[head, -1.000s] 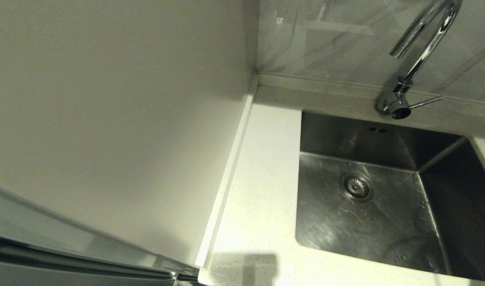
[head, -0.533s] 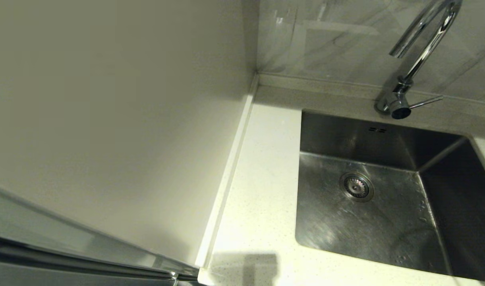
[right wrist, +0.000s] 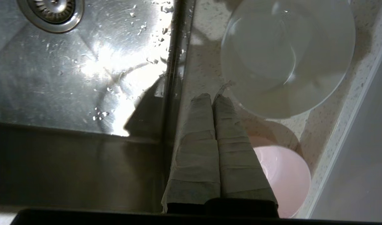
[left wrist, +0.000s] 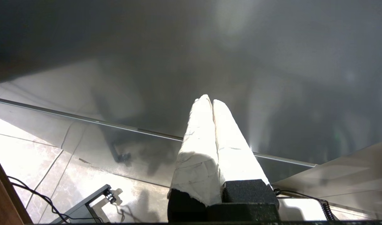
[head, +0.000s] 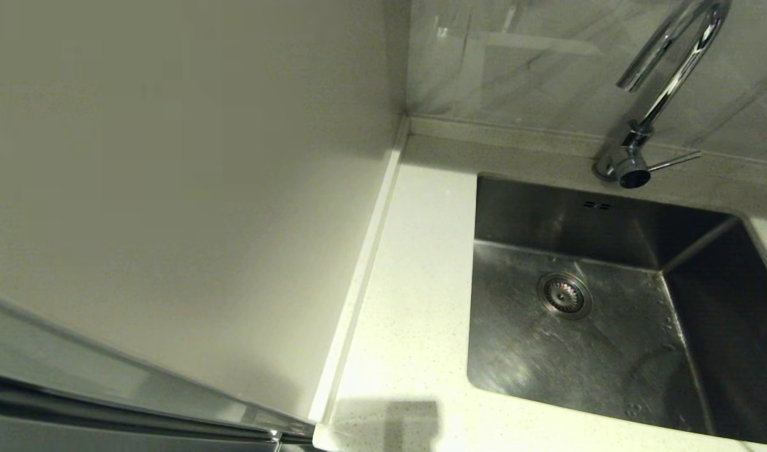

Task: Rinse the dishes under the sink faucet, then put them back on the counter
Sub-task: Put a bowl into the sink

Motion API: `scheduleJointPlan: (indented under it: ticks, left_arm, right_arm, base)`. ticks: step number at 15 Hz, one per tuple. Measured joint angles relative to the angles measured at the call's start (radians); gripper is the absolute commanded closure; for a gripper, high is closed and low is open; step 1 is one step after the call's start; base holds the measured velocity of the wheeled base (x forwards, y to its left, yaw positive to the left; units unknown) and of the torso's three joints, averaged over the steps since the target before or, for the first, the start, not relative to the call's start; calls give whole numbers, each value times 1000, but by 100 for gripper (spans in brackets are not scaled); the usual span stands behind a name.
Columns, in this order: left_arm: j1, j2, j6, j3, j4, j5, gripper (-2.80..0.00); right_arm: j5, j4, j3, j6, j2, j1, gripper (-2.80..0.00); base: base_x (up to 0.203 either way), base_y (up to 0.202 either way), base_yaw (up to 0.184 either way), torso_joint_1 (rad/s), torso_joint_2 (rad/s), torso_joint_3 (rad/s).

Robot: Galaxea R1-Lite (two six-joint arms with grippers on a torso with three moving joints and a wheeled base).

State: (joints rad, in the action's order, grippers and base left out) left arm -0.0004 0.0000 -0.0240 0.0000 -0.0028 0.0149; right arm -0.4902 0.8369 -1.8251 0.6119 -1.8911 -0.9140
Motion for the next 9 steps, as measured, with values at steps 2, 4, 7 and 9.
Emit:
scheduleJointPlan:
  ticks: [2,4,7,9]
  left_arm:
    - [0,0,0,0,0,0,0]
    - [0,0,1,0,0,0,0]
    - [0,0,0,0,0,0,0]
    - [0,0,0,0,0,0,0]
  right_arm:
    - [5,-5,0,1,-20,1,0]
    - [26,-6,0,1,-31,3,0]
    - [55,-14,0,-24,-49,11,-280]
    - [55,-60,5,-46,-61,19,-280]
  base:
    - [0,0,0,0,0,0]
    - [0,0,0,0,0,0]
    - [0,0,0,0,0,0]
    - [0,0,0,0,0,0]
